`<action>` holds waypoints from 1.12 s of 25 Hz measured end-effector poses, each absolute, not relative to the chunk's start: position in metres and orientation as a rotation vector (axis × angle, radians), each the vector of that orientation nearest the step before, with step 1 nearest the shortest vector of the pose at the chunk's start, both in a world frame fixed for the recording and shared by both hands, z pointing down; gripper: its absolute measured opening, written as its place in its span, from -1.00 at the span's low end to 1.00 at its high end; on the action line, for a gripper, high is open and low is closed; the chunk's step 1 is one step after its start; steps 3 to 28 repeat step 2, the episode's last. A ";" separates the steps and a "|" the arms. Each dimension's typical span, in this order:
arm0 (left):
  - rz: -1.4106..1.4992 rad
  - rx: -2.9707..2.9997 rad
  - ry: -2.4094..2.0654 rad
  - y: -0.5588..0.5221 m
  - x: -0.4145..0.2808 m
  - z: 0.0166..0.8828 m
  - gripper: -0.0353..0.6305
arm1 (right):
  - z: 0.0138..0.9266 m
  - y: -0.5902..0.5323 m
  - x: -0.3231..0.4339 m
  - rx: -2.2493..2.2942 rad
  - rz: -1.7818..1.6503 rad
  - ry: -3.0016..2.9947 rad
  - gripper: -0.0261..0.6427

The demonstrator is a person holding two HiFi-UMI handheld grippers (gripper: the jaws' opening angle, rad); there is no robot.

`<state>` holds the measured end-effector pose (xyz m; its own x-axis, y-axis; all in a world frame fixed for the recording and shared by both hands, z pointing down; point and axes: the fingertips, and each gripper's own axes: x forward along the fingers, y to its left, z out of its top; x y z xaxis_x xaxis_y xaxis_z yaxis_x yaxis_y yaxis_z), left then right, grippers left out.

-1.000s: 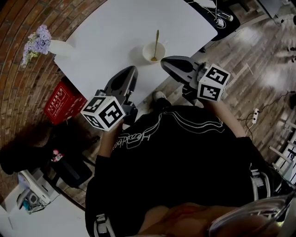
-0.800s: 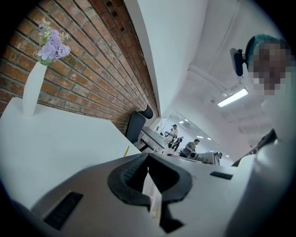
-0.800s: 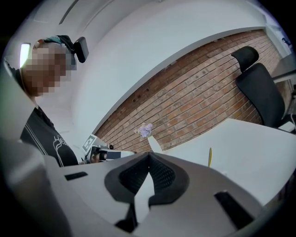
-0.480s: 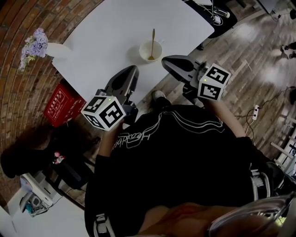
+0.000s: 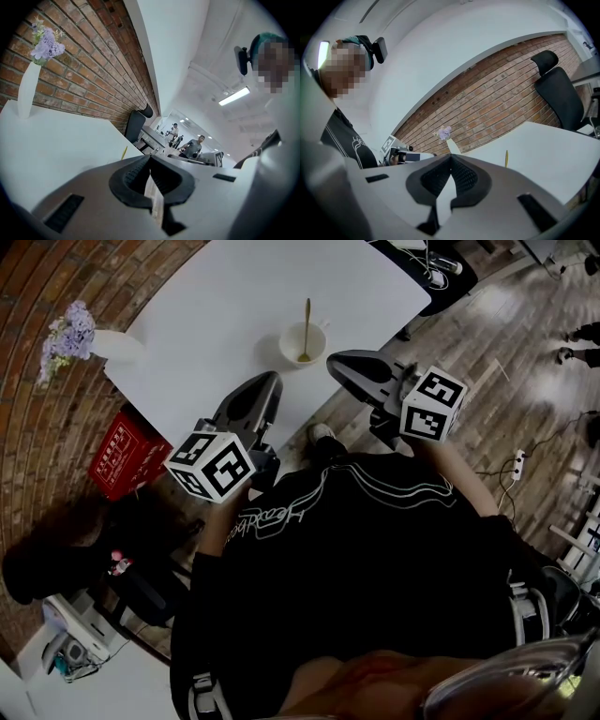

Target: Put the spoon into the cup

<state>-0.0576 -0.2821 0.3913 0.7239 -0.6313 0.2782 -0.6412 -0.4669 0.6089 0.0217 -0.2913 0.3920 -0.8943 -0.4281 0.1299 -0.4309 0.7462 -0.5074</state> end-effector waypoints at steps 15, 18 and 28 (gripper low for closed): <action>0.020 2.209 -0.956 -0.282 -0.057 0.392 -0.88 | 0.392 -0.292 0.022 0.723 0.854 -2.931 -0.93; 0.020 2.209 -0.956 -0.282 -0.057 0.392 -0.88 | 0.392 -0.292 0.022 0.723 0.854 -2.931 -0.93; 0.020 2.209 -0.956 -0.282 -0.057 0.392 -0.88 | 0.392 -0.292 0.022 0.723 0.854 -2.931 -0.93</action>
